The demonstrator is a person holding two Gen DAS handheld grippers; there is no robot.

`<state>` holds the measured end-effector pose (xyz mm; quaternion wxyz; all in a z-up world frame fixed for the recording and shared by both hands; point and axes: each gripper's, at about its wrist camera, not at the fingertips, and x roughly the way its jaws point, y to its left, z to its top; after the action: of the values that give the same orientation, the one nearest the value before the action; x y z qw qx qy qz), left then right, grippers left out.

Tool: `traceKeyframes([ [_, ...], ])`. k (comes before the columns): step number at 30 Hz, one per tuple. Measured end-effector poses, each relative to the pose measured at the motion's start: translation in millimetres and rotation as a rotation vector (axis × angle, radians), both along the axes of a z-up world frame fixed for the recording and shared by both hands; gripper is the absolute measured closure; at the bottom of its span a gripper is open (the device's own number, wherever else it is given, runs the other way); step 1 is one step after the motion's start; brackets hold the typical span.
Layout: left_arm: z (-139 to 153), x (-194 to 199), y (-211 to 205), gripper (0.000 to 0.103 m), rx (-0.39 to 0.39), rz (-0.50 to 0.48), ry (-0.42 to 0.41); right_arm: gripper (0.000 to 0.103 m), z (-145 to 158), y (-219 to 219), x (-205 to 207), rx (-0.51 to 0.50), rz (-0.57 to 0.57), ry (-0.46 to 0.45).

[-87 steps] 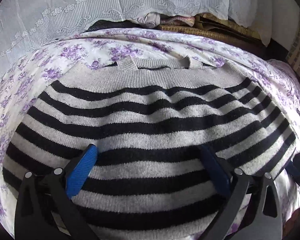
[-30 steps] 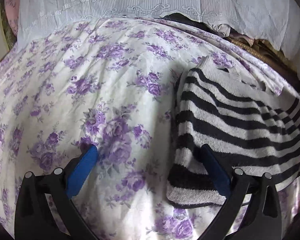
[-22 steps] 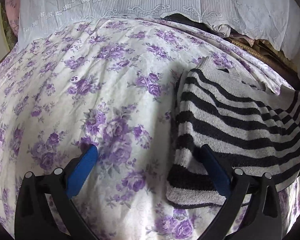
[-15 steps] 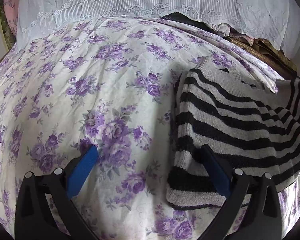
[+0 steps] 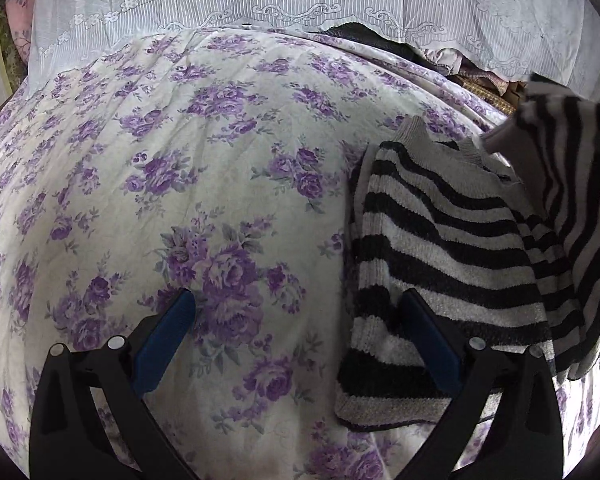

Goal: Fold small clothes

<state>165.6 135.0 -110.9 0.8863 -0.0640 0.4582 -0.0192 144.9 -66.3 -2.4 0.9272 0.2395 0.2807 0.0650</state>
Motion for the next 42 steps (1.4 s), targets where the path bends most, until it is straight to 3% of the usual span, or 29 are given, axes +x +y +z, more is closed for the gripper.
traceKeyframes([
  [10, 3.1, 30.0, 5.1, 0.004, -0.028, -0.012, 0.031, 0.076, 0.3, 52.8, -4.1, -0.028, 0.124, 0.005],
  [17, 6.0, 76.4, -15.5, 0.004, 0.07, -0.068, 0.026, 0.076, -0.6, 62.0, -11.2, -0.031, 0.192, -0.005],
  [21, 6.8, 104.2, -10.0, 0.004, 0.02, -0.088, 0.025, 0.076, -4.8, 67.1, -16.6, -0.062, 0.22, -0.023],
  [24, 8.2, 120.3, -1.7, 0.004, -0.018, -0.086, 0.005, 0.076, -9.3, 73.8, -22.8, -0.118, 0.235, -0.043],
  [30, -2.0, 138.0, 7.9, 0.004, 0.008, -0.067, 0.014, 0.075, -34.4, 113.9, -25.1, -0.404, 0.249, -0.067],
  [32, -3.0, 141.7, 11.4, 0.004, 0.055, -0.038, 0.012, 0.068, -51.6, 135.5, -25.3, -0.541, 0.282, -0.044],
  [33, -4.0, 142.8, 13.4, 0.004, 0.066, -0.023, 0.016, 0.057, -58.7, 142.3, -24.4, -0.574, 0.31, -0.023],
  [35, -6.6, 144.4, 26.4, 0.004, 0.035, 0.018, 0.031, 0.043, -73.2, 156.5, -23.9, -0.63, 0.38, 0.021],
  [37, -6.9, 145.0, 41.0, 0.004, -0.013, 0.049, 0.03, 0.029, -74.6, 163.8, -28.9, -0.664, 0.405, 0.001],
  [39, -5.9, 142.8, 51.4, 0.004, -0.046, 0.06, 0.025, 0.025, -72.9, 164.7, -32.0, -0.661, 0.442, -0.004],
  [42, 0.7, 138.0, 61.3, 0.004, -0.087, 0.064, 0.008, 0.025, -58.2, 150.7, -44.6, -0.579, 0.491, -0.048],
])
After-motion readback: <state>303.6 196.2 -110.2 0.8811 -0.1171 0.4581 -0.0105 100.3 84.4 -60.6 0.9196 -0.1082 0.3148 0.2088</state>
